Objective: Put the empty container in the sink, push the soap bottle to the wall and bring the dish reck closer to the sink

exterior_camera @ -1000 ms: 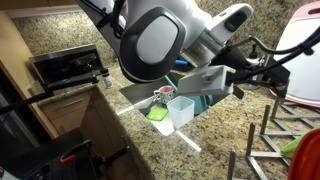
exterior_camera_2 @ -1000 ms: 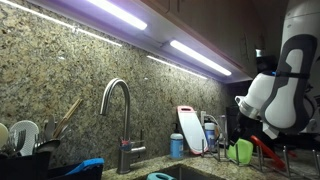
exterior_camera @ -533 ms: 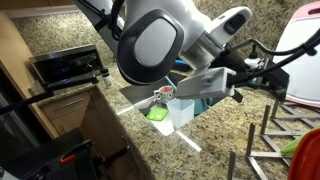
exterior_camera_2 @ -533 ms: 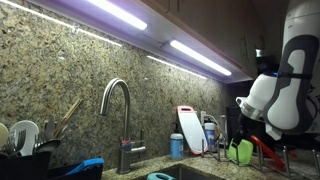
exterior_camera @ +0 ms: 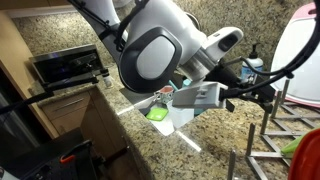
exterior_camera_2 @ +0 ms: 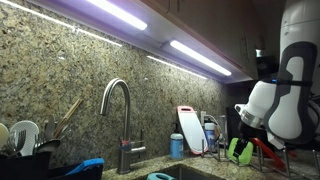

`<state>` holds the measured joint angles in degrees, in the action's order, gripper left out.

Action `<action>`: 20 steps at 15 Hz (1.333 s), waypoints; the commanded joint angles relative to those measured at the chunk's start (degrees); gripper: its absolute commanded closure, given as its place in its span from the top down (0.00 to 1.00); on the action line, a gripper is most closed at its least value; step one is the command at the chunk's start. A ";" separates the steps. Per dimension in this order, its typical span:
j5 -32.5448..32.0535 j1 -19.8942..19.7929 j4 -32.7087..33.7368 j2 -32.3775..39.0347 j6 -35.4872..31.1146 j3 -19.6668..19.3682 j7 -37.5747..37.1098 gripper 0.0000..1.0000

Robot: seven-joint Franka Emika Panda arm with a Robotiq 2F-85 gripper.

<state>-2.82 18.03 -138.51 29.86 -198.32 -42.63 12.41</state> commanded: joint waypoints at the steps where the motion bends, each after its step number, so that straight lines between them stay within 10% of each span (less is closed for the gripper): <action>1: 1.87 -1.66 1.23 1.23 0.38 2.12 2.48 1.00; 20: 0.07 -16.34 8.29 1.04 1.64 14.05 2.13 1.00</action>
<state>-2.24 3.82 -131.08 31.67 -198.21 -30.71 12.47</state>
